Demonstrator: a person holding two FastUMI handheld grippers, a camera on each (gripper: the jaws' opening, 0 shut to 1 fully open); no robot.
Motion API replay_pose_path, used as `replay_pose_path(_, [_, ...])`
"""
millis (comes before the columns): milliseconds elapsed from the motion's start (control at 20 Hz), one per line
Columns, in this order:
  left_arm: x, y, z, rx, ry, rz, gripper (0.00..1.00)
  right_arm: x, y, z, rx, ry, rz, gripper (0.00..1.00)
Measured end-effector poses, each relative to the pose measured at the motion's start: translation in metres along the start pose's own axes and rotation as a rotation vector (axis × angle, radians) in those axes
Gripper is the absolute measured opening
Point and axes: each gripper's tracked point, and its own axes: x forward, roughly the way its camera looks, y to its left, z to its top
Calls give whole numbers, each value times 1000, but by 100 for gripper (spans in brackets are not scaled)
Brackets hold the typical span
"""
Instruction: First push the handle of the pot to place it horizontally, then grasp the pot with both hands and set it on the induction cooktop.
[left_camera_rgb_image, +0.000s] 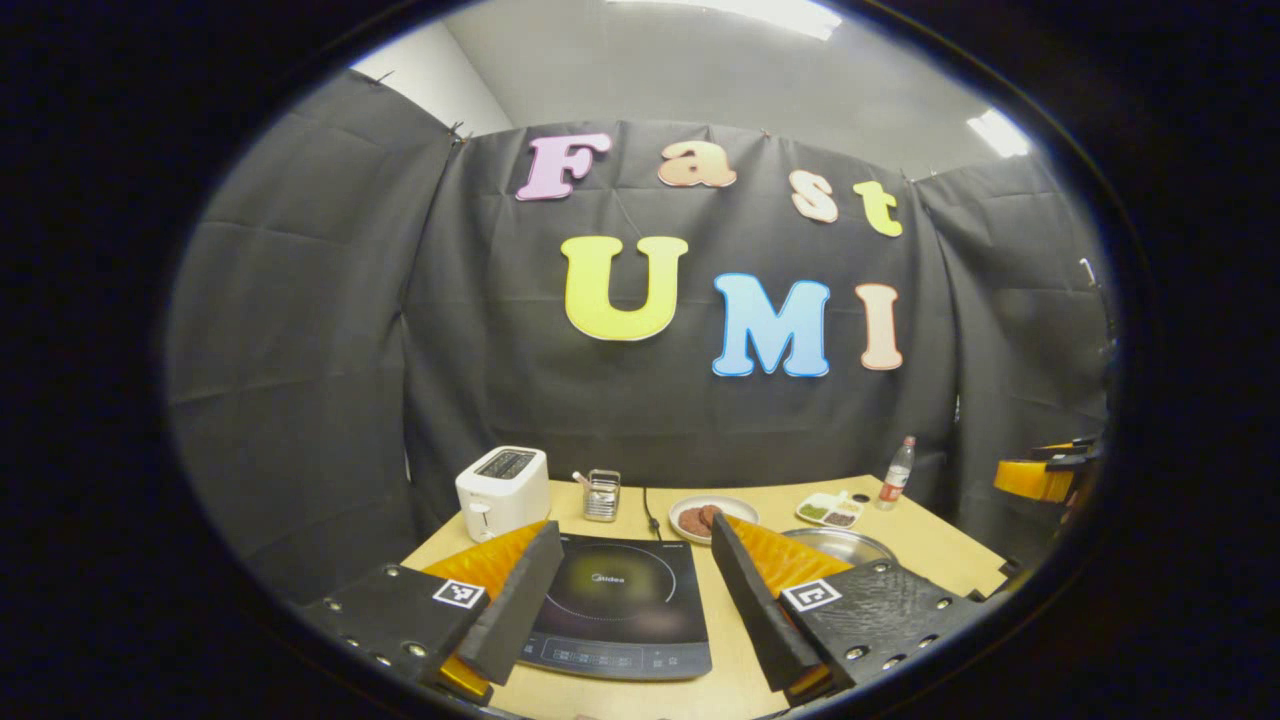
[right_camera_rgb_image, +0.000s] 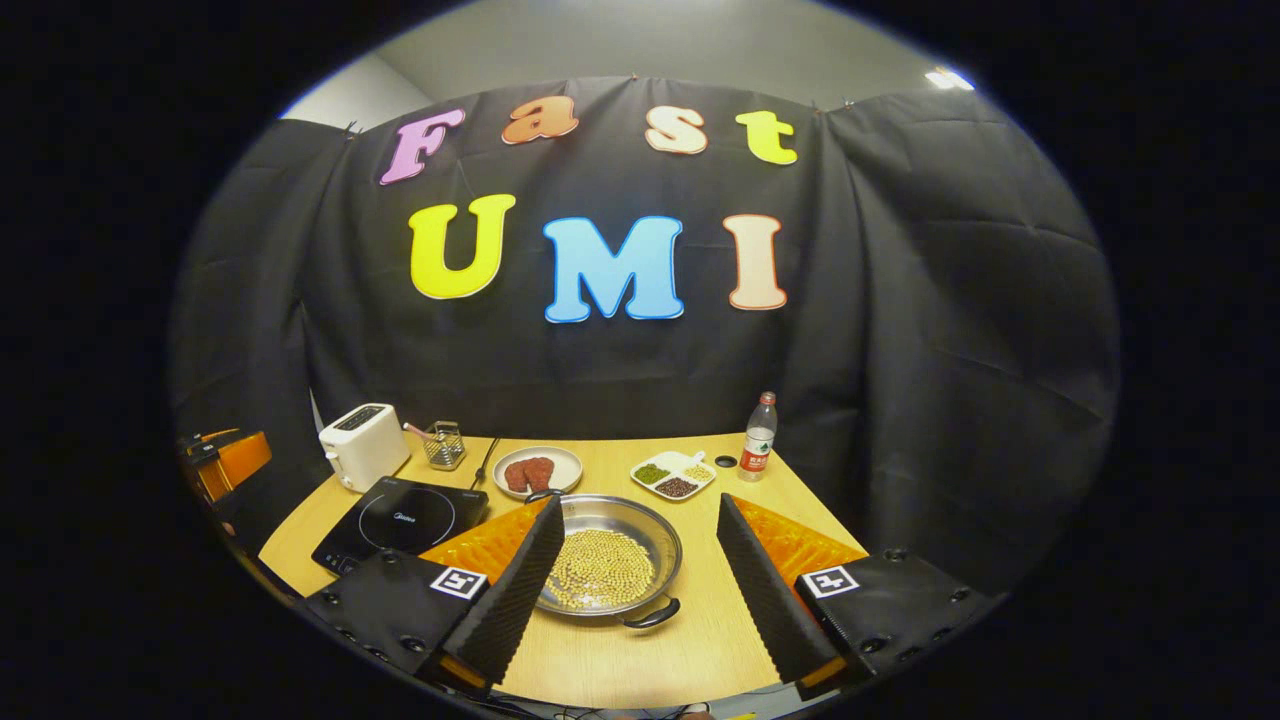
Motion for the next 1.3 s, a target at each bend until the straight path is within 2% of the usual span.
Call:
replay_pose_path(250, [6, 11, -1, 0, 1, 20, 87, 13, 17, -10, -28, 59, 59, 90])
replay_pose_path(300, [7, 12, -1, -1, 3, 27, 92, 16, 21, -14, -21, 83, 71, 83])
replay_pose_path(400, [9, 21, -5, 7, 7, 49, 92, 19, 28, -21, -14, 124, 87, 70])
replay_pose_path(450, [11, 24, -6, 10, 10, 55, 87, 24, 30, -26, -21, 142, 90, 67])
replay_pose_path(500, [11, 28, -5, 13, 12, 63, 91, 26, 34, -29, -25, 162, 99, 54])
replay_pose_path(600, [13, 36, -6, 15, 16, 72, 96, 34, 44, -38, -27, 206, 130, 34])
replay_pose_path(700, [13, 42, -10, 13, 25, 81, 96, 42, 52, -49, -21, 257, 145, 21])
replay_pose_path(750, [14, 44, -15, 6, 33, 86, 96, 41, 56, -50, -15, 278, 159, 9])
replay_pose_path(900, [14, 47, -29, -32, 64, 100, 96, 52, 78, -63, 13, 339, 246, 2])
replay_pose_path(950, [14, 49, -33, -39, 68, 106, 87, 57, 84, -71, 23, 366, 268, 2])
replay_pose_path(1000, [13, 49, -35, -42, 70, 109, 87, 51, 87, -76, 26, 387, 287, 2])
replay_pose_path(1050, [12, 49, -37, -29, 69, 110, 92, 53, 88, -80, 12, 398, 292, 2])
replay_pose_path(1100, [10, 53, -40, -6, 68, 120, 87, 54, 87, -87, -16, 413, 299, 2])
replay_pose_path(1300, [6, 55, -52, -33, 95, 122, 88, 57, 81, -111, -53, 488, 277, 2])
